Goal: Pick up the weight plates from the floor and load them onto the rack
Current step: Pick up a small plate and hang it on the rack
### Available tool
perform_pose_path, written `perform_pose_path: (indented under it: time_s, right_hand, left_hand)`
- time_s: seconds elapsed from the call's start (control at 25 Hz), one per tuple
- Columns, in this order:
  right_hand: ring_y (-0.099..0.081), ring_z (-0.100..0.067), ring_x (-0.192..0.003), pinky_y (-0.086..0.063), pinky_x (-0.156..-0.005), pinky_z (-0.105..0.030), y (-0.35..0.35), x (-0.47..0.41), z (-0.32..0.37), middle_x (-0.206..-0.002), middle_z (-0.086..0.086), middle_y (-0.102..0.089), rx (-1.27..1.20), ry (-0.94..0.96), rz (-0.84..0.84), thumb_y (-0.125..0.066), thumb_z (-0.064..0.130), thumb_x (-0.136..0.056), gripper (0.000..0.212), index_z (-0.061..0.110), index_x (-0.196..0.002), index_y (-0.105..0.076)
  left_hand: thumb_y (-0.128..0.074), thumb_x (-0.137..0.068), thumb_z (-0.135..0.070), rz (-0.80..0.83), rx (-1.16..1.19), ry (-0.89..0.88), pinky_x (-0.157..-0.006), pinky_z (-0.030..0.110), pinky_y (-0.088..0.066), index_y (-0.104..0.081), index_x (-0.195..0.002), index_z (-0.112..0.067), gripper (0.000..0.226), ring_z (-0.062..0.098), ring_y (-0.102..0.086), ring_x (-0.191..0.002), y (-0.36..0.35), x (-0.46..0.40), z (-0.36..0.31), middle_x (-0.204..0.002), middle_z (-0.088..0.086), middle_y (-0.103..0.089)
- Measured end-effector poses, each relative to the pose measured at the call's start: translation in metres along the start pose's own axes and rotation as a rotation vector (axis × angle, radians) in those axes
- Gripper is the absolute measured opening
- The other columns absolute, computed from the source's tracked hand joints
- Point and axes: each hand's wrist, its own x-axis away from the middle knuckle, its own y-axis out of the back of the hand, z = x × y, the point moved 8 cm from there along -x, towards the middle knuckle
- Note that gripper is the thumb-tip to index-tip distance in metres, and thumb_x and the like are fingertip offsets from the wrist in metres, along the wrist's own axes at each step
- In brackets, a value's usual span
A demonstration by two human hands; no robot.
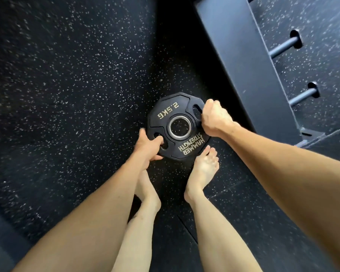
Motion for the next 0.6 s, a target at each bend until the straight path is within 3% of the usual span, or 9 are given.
perform_pose_path:
  time_s: [0.08,0.24,0.32,0.4,0.52,0.6]
  right_hand:
    - [-0.055,-0.034,-0.107,-0.035,-0.073,-0.035,0.014,0.04,-0.002,-0.125,-0.021,-0.051,-0.12,-0.032,0.021,-0.053,0.01,-0.096,0.035,0.0,-0.127,-0.04]
    - [-0.055,-0.028,-0.101,-0.042,-0.076,-0.033,0.042,0.121,-0.006,-0.109,-0.012,-0.051,-0.404,-0.122,0.11,-0.051,0.021,-0.1,0.036,-0.001,-0.126,-0.039]
    - [-0.063,-0.029,-0.096,-0.055,-0.081,-0.043,0.056,0.173,-0.004,-0.105,-0.013,-0.062,-0.577,-0.148,0.165,-0.057,0.026,-0.095,0.036,-0.004,-0.115,-0.05]
    - [-0.067,-0.036,-0.094,-0.056,-0.085,-0.054,0.068,0.222,-0.004,-0.103,-0.019,-0.069,-0.718,-0.145,0.175,-0.059,0.035,-0.083,0.043,-0.002,-0.106,-0.059]
    - [-0.063,-0.024,-0.098,-0.053,-0.085,-0.042,0.118,0.318,0.021,-0.111,-0.008,-0.064,-0.849,-0.132,0.129,-0.054,0.035,-0.088,0.041,0.007,-0.118,-0.055]
    - [-0.058,-0.014,-0.089,-0.048,-0.074,-0.032,0.147,0.372,0.035,-0.108,-0.002,-0.06,-0.882,-0.091,0.098,-0.049,0.031,-0.096,0.031,0.011,-0.121,-0.052]
  left_hand:
    - [-0.058,-0.09,-0.018,-0.005,-0.033,-0.045,-0.047,0.022,-0.051,-0.035,-0.141,-0.023,0.056,0.022,-0.059,-0.102,0.021,0.04,-0.004,-0.129,0.004,-0.053]
    - [-0.056,-0.088,-0.019,-0.003,-0.022,-0.122,-0.081,0.038,-0.054,-0.043,-0.126,-0.027,0.041,0.024,-0.056,-0.104,0.065,0.122,-0.02,-0.118,0.004,-0.058]
    - [-0.054,-0.091,-0.017,0.042,0.07,-0.111,-0.075,0.041,-0.058,-0.044,-0.124,-0.03,0.036,0.023,-0.059,-0.102,0.085,0.174,-0.028,-0.117,0.004,-0.058]
    - [-0.051,-0.095,-0.017,0.043,0.131,-0.142,-0.07,0.039,-0.059,-0.043,-0.12,-0.031,0.03,0.021,-0.061,-0.097,0.106,0.233,-0.037,-0.114,0.003,-0.06]
    - [-0.049,-0.095,-0.014,-0.004,0.247,-0.243,-0.085,0.041,-0.056,-0.044,-0.119,-0.029,0.029,0.021,-0.06,-0.099,0.141,0.323,-0.047,-0.114,0.006,-0.061]
    - [-0.048,-0.094,-0.01,-0.012,0.35,-0.31,-0.079,0.033,-0.055,-0.046,-0.122,-0.023,0.031,0.018,-0.059,-0.095,0.163,0.379,-0.051,-0.109,0.006,-0.062]
